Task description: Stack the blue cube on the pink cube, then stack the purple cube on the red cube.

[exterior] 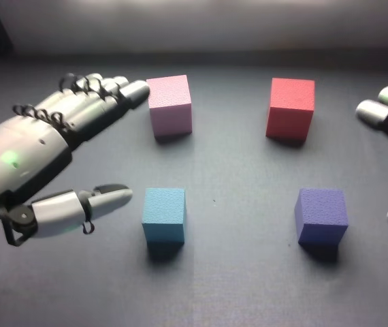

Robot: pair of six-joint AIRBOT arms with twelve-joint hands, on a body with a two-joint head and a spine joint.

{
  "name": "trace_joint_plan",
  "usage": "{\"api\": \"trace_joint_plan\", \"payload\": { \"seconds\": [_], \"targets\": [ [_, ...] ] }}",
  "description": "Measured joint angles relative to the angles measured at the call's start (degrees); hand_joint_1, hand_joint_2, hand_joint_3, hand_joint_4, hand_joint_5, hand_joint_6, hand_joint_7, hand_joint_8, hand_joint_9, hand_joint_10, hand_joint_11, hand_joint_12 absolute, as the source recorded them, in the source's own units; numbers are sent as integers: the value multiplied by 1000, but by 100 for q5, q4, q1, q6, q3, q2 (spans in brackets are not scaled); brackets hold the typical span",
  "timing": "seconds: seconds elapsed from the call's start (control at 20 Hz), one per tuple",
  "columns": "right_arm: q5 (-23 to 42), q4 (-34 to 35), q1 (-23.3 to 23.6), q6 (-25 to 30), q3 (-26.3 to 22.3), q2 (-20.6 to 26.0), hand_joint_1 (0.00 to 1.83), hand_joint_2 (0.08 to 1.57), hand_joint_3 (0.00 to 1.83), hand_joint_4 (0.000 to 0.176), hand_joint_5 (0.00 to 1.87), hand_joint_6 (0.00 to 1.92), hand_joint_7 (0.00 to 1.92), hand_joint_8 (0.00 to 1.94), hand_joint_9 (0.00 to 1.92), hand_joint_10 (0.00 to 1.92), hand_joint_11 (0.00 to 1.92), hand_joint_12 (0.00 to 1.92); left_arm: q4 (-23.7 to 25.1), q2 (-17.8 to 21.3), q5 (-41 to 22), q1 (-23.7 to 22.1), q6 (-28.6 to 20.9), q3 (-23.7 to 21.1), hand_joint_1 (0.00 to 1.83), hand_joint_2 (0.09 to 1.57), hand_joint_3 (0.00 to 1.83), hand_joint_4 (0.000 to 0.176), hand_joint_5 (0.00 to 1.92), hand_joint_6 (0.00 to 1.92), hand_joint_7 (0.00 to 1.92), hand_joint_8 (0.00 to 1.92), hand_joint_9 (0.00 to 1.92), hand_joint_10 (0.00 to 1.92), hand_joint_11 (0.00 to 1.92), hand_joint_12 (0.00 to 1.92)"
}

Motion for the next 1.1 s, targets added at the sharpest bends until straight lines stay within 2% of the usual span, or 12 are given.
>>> {"api": "trace_joint_plan", "payload": {
  "seconds": [0.05,0.1,0.2,0.4,0.45,0.5,0.55,0.65,0.7,0.95,1.0,1.1],
  "targets": [
    [-273,-28,85,-105,17,0,352,1462,13,0,0,0,0,0,0,3,0,259,68,7,219,-35,4,22,75,1425,8,74,0,0,0,0,0,0,0,0],
    [-444,-42,140,-155,24,0,366,1461,1,0,0,0,0,0,0,0,0,9,114,11,337,-63,0,24,94,1423,3,85,0,0,0,0,0,0,0,0],
    [-774,-61,225,-245,94,-33,330,1461,1,0,0,0,0,0,0,0,0,0,341,26,664,-199,2,81,38,1410,0,108,0,0,0,0,0,0,0,0],
    [-1110,17,295,-363,186,-140,371,1446,0,0,0,0,0,0,0,0,0,0,402,35,916,-210,-2,105,137,1305,0,79,0,0,0,0,0,0,0,0],
    [-1126,24,295,-376,195,-153,391,1438,0,0,0,0,0,0,0,0,0,0,389,35,964,-210,0,105,218,1205,0,78,0,0,0,0,0,0,0,0],
    [-1156,35,295,-382,201,-164,411,1442,0,0,0,0,0,0,0,0,0,0,389,35,1071,-210,2,105,287,1103,0,61,0,0,0,0,0,0,0,0],
    [-1174,61,295,-385,201,-162,416,1445,0,0,0,0,0,0,0,0,0,0,424,35,1150,-212,2,105,314,1056,0,66,0,0,0,0,0,0,0,0],
    [-1185,168,295,-402,223,-164,418,1450,0,0,0,0,0,0,0,0,0,0,481,-55,1268,-227,-4,140,452,959,0,107,0,0,0,0,0,0,0,0],
    [-1185,212,295,-402,229,-162,400,1457,2,0,0,0,0,0,0,0,0,0,494,-107,1355,-247,-17,153,497,933,0,111,0,0,0,0,0,0,0,0],
    [-1200,328,289,-444,243,-164,448,1442,0,0,0,0,0,0,0,0,0,0,592,-616,1814,-332,-192,498,397,955,1,40,0,0,45,16,16,7,0,0],
    [-1198,354,286,-446,243,-164,451,1440,0,0,0,0,0,0,0,0,0,0,581,-713,1891,-363,-195,560,397,967,6,37,0,0,66,24,38,17,0,0],
    [-1176,393,247,-448,247,-164,422,1445,0,0,0,0,0,0,0,0,0,0,562,-933,2092,-483,-205,728,506,1018,0,55,42,5,195,14,31,271,0,501]
  ]
}}
